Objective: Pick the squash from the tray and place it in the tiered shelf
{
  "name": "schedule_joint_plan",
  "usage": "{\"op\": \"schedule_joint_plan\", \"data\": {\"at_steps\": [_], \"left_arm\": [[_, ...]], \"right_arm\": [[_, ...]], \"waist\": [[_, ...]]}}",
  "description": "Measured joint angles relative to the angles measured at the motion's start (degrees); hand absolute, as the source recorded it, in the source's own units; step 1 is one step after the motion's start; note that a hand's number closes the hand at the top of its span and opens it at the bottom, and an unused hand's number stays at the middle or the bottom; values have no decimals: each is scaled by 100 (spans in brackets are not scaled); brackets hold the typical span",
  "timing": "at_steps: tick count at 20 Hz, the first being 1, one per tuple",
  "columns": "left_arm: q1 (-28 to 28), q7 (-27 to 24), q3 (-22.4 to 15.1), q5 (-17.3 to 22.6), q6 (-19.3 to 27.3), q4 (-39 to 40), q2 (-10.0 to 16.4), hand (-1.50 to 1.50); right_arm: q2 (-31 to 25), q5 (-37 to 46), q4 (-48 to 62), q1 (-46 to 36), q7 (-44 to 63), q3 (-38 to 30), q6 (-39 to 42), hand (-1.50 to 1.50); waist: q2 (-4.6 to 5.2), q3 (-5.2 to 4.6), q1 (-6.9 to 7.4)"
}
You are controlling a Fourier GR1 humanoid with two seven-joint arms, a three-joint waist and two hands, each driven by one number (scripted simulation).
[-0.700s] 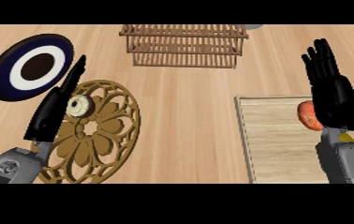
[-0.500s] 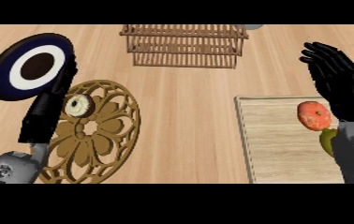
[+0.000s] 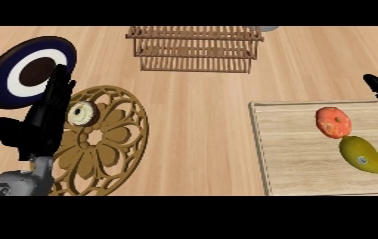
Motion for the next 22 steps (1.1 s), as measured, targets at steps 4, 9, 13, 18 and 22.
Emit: {"op": "schedule_joint_plan", "data": {"at_steps": [4,9,13,18,22], "left_arm": [[254,9,7,-21,78,-191,-119,0],[236,75,39,-11,61,-210,-143,0],[211,115,61,-6,0,-252,-106,0],[120,233,-3,-90,68,-307,-177,0],[136,248,-31,-170,65,-340,-240,0]], "right_arm": [[-606,-238,-455,347,361,-76,790,-150],[-1481,46,-1026,519,1281,413,1475,-150],[-2213,594,-1464,484,2066,896,1779,-150],[-2928,1319,-1897,255,3200,1559,2050,-150],[-2929,1713,-2047,-204,4250,2174,2130,-150]], "waist": [[-22,-4,-41],[-26,-14,-52],[-20,-23,-2],[-6,-25,70],[5,-18,110]]}}
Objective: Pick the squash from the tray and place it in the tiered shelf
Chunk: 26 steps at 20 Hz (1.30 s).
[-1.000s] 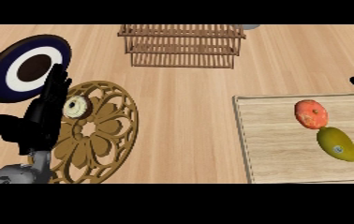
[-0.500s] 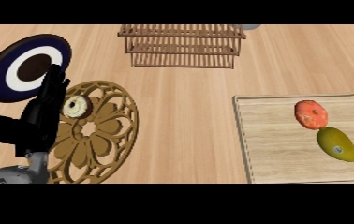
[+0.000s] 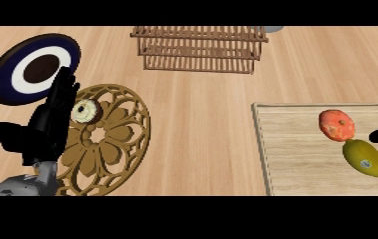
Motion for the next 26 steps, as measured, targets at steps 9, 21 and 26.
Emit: {"op": "schedule_joint_plan", "data": {"at_steps": [9,21,26], "left_arm": [[33,-72,72,-137,-91,101,-169,0],[226,166,320,-329,-257,-230,-300,0],[201,148,414,-473,-360,-159,-474,0]], "right_arm": [[556,1195,374,-706,1022,1139,196,-150],[1114,2195,944,-381,908,1179,428,-150],[1328,2570,1218,-114,483,884,502,-150]], "waist": [[5,9,-31],[-9,16,-95],[-9,15,-107]]}}
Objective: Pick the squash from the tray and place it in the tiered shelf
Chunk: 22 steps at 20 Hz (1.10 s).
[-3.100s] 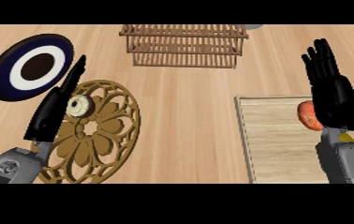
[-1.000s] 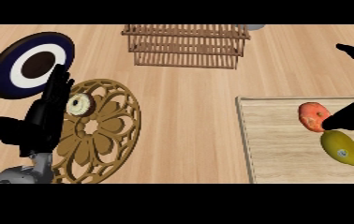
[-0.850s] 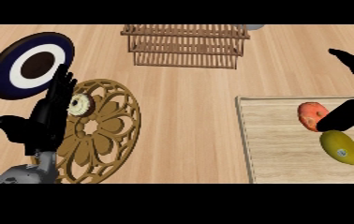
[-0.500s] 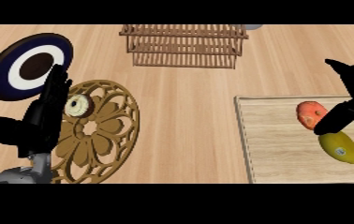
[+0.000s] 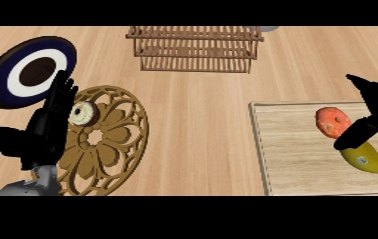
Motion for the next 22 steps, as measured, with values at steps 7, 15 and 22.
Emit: {"op": "schedule_joint_plan", "data": {"at_steps": [7,15,22], "left_arm": [[-75,-65,283,-55,-318,191,-145,0],[78,6,399,-244,-483,-2,-323,0],[-56,-25,496,-436,-593,181,-505,0]], "right_arm": [[432,608,298,145,-406,-277,81,-150],[808,1162,787,197,-1204,-601,-87,-150],[1183,1598,1380,108,-1626,-793,-212,-150]], "waist": [[1,1,-2],[1,1,6],[2,0,3]]}}
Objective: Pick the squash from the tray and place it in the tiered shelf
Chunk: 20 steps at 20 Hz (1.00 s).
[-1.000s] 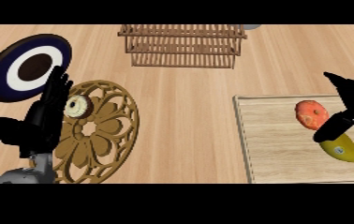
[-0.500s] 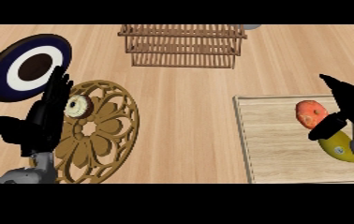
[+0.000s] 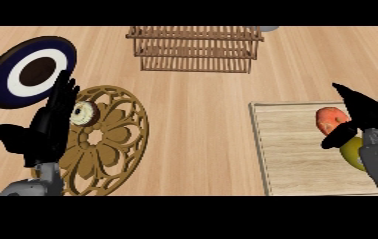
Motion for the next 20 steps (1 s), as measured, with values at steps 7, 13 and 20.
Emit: {"op": "schedule_joint_plan", "data": {"at_steps": [7,13,20], "left_arm": [[-73,-65,175,-4,-159,117,-41,0],[-106,277,98,-162,-78,-204,-113,0],[-138,222,60,-109,-207,-128,-127,0]], "right_arm": [[99,340,222,-69,-311,44,114,150],[59,827,269,-68,-787,154,-256,150],[1471,1793,-559,-480,521,1522,108,150]], "waist": [[-41,-61,-1],[-55,-77,6],[-76,-176,160]]}}
